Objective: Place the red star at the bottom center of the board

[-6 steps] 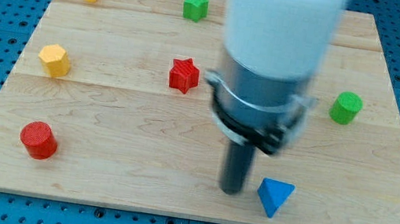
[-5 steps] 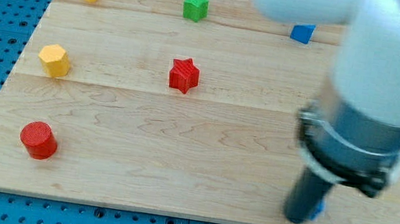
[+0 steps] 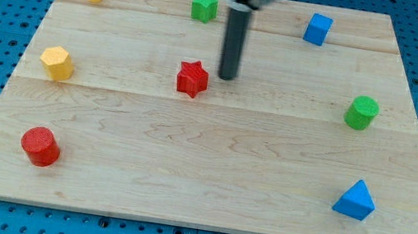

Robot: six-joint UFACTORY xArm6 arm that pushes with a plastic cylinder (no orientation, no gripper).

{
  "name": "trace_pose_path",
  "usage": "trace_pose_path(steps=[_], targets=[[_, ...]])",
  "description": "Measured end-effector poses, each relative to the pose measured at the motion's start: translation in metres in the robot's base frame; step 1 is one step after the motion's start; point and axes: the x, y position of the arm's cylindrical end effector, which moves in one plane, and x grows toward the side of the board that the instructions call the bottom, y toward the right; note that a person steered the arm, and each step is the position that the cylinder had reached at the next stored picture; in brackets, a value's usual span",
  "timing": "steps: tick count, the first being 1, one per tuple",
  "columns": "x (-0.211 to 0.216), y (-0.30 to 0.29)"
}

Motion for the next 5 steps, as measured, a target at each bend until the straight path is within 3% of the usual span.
trace_pose_path(steps=[3,4,5], targets=[[0.012,-0.105],[0.054,-0.058],[0.069,-0.023]])
